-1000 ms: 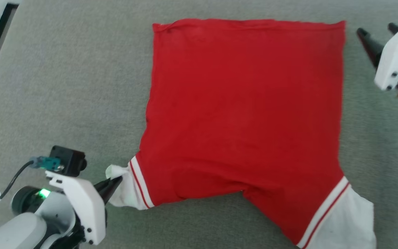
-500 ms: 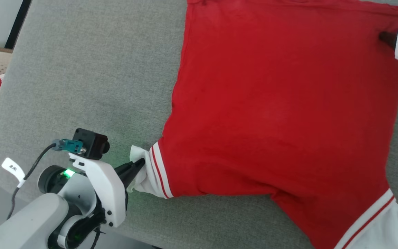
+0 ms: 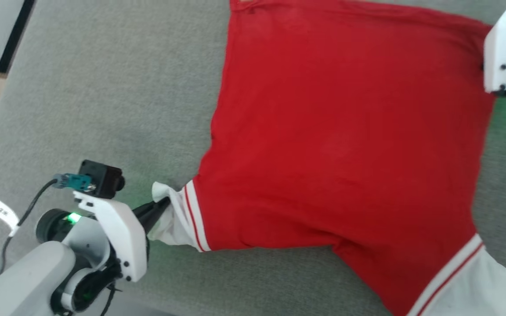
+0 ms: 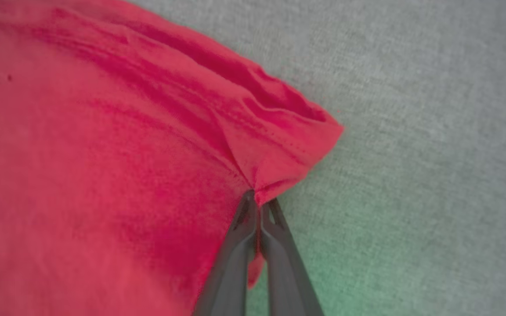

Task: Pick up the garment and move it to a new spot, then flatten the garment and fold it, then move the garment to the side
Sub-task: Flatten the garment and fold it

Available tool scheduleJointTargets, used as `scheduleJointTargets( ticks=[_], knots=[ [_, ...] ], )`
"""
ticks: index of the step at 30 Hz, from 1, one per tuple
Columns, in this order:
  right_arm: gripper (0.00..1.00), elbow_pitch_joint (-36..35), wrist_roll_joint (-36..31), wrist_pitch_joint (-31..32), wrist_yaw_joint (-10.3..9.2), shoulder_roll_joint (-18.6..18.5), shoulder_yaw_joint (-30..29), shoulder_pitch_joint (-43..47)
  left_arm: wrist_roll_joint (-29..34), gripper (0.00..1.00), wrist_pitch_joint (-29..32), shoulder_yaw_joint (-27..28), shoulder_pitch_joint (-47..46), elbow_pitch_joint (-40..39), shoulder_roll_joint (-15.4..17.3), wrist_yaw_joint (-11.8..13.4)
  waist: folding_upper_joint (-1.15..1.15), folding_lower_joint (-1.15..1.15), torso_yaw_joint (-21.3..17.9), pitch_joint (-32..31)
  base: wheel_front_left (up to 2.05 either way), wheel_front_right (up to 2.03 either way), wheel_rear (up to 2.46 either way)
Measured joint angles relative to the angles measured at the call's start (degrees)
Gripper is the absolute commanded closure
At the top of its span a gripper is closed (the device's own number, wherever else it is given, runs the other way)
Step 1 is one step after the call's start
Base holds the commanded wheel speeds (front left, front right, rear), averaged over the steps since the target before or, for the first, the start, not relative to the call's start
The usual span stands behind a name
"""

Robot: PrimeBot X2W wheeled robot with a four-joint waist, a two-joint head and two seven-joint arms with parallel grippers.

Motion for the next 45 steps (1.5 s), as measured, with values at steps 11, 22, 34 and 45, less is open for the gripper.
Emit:
scheduleJointTargets(
  ticks=[11, 22, 34, 45],
  knots=[
    [1.0, -15.02, 12.3, 3.32, 0.0, -3.14, 10.09, 12.62, -2.3, 1.0, -1.25, 2.61, 5.35, -3.27, 5.9, 3.76, 0.0, 0.0, -7.78, -5.21, 0.0, 0.0, 0.0],
    [1.0, -37.34, 21.29, 9.17, 0.0, -7.79, 7.23, 34.05, -3.3, 1.0, -0.85, 4.04, 8.01, -7.64, 10.2, 7.05, 0.0, 0.0, -14.81, -8.62, 0.0, 0.0, 0.0],
    [0.57, -45.51, 15.97, 5.3, 0.0, -2.35, -3.61, 49.74, -3.41, 1.0, -0.35, 3.97, 8.1, -8.83, 10.36, 7.44, 0.0, 0.0, -15.09, -8.15, 0.0, 0.0, 0.0],
    [0.0, -48.09, 13.23, 2.0, 0.15, 0.36, -5.86, 52.52, -4.05, 1.0, -0.46, 3.89, 9.43, -8.01, 10.82, 7.06, 0.0, 0.0, -15.85, -9.88, 0.0, 0.0, 0.0]
  ],
)
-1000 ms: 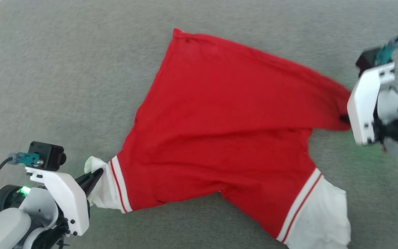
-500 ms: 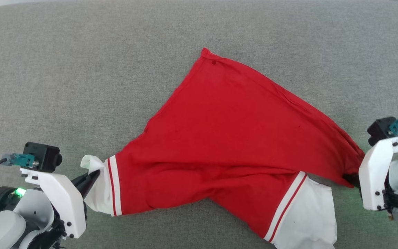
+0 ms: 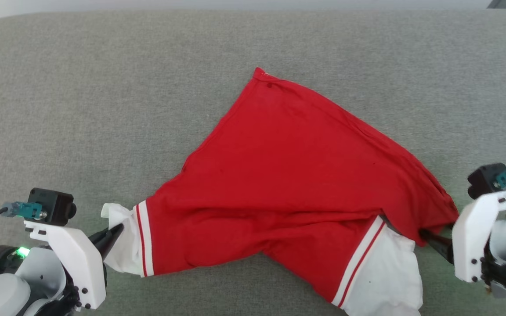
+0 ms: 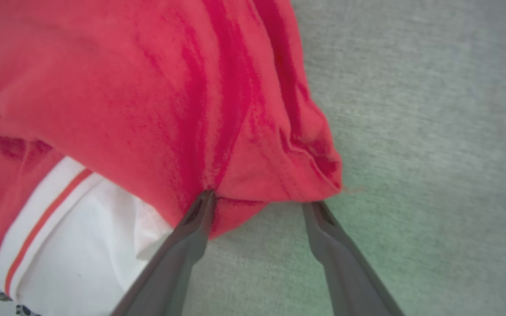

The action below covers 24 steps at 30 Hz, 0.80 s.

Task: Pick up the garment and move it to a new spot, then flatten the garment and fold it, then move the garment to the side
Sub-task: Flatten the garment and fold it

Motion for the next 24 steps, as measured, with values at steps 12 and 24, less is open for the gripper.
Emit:
scheduleJointTargets(
  ticks=[12, 24],
  knots=[
    [0.0, -23.56, -2.13, 2.48, -0.15, 1.88, -6.04, 2.49, -0.78, 1.0, -0.81, 0.21, 1.41, -1.43, 0.88, 0.76, 0.0, 0.0, -0.66, -1.49, 0.0, 0.0, 0.0],
    [0.0, -11.81, -3.37, -13.36, -0.15, 0.19, 8.22, -16.26, 1.85, 1.0, 0.45, -1.64, -2.65, -0.85, -2.63, -1.47, 0.0, 0.0, 4.89, 0.12, 0.0, 0.0, 0.0]
  ],
)
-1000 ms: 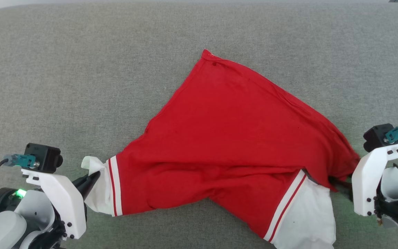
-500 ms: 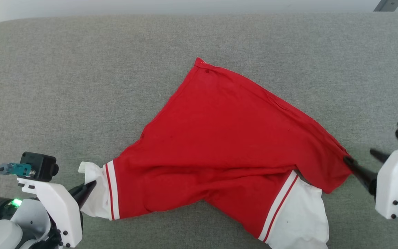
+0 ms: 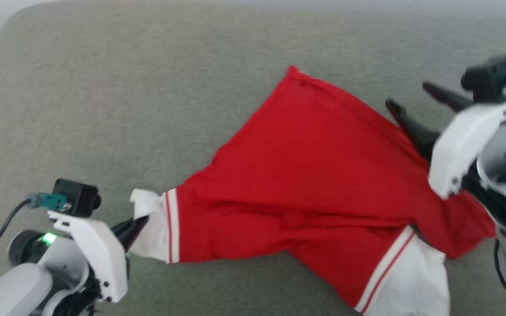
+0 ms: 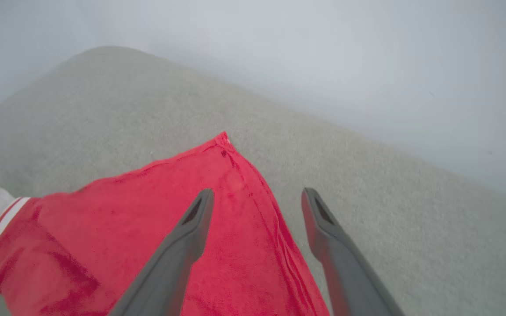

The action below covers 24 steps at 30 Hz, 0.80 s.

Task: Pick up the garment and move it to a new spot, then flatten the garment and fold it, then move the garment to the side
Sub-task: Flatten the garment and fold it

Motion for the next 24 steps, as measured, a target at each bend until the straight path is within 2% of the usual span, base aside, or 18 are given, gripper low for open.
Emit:
scheduleJointTargets(
  ticks=[6, 12, 20, 24],
  knots=[
    [0.0, 15.16, 0.4, -6.35, -0.01, -2.03, 8.15, -10.92, 1.69, 1.0, 1.1, -1.9, -4.54, 2.75, -4.24, -2.77, 0.0, 0.0, 5.44, 1.43, 0.0, 0.0, 0.0],
    [0.0, 29.54, 2.23, -7.76, 0.0, -5.03, 15.19, -20.52, 3.78, 1.0, 1.86, -4.36, -8.99, 6.19, -9.89, -6.23, 0.0, 0.0, 11.35, 3.4, 0.0, 0.0, 0.0],
    [0.0, 43.5, 5.97, -2.08, 0.0, -9.13, 25.18, -29.67, 4.71, 1.0, 1.09, -6.45, -12.62, 11.1, -15.88, -9.87, 0.0, 0.0, 18.79, 6.85, 0.0, 0.0, 0.0],
    [0.0, 46.89, 6.98, 1.94, 0.09, -11.55, 31.69, -33.6, 4.76, 1.0, 0.49, -6.75, -13.68, 13.0, -17.7, -11.25, 0.0, 0.0, 21.39, 8.59, 0.0, 0.0, 0.0]
  ],
)
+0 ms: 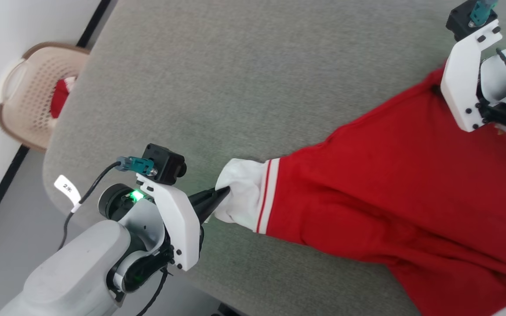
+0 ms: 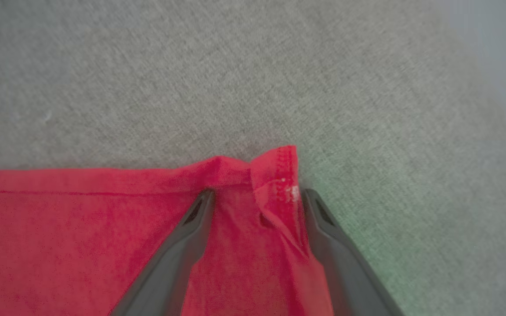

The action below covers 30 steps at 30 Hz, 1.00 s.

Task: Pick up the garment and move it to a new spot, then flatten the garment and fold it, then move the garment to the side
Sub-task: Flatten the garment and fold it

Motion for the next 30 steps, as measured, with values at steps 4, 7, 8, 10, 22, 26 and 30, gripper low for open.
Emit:
scheduleJointTargets(
  ticks=[4, 7, 8, 10, 22, 26, 30],
  knots=[
    [0.0, 2.85, 3.34, 3.55, -0.01, -1.13, 3.99, -2.45, 0.0, 1.0, -0.63, -0.15, -0.34, 1.81, -0.91, -0.9, 0.0, 0.0, 1.69, 1.26, 0.0, 0.0, 0.0],
    [0.86, 4.56, 6.88, 6.76, -0.03, -1.26, 4.95, -4.05, -0.1, 1.0, -0.92, -0.25, -0.34, 2.79, -1.45, -1.37, 0.0, 0.0, 2.02, 1.59, 0.0, 0.0, 0.0],
    [1.0, 4.66, 7.59, 7.2, -0.03, -1.27, 5.42, -4.48, -0.11, 1.0, -0.93, -0.19, -0.37, 3.11, -1.41, -1.42, 0.0, 0.0, 1.9, 1.57, 0.0, 0.0, 0.0],
    [1.0, 4.65, 8.38, 6.56, -0.03, -1.43, 5.78, -4.83, -0.19, 1.0, -0.92, 0.0, -0.63, 3.64, -1.08, -1.42, 0.0, 0.0, 1.38, 1.52, 0.0, 0.0, 0.0],
    [1.0, -0.89, 13.76, 0.16, 0.05, -4.61, 5.71, -3.28, -0.05, 1.0, 4.64, 3.74, -7.45, 1.37, 8.69, -1.21, 0.0, 0.0, -5.69, -1.86, 0.0, 0.0, 0.0],
    [1.0, -5.12, 14.61, -2.35, 0.05, -5.95, 3.52, -2.43, 0.03, 1.0, 8.26, 5.44, -11.45, 0.01, 12.59, -0.81, 0.0, 0.0, -8.75, -3.9, 0.0, 0.0, 0.0],
    [1.0, -7.99, 15.16, -3.96, 0.07, -6.91, 0.98, -0.89, 0.71, 1.0, 11.16, 6.49, -14.95, -0.25, 15.05, -0.53, 0.0, 0.0, -11.01, -5.72, 0.0, 0.0, 0.0]
  ],
)
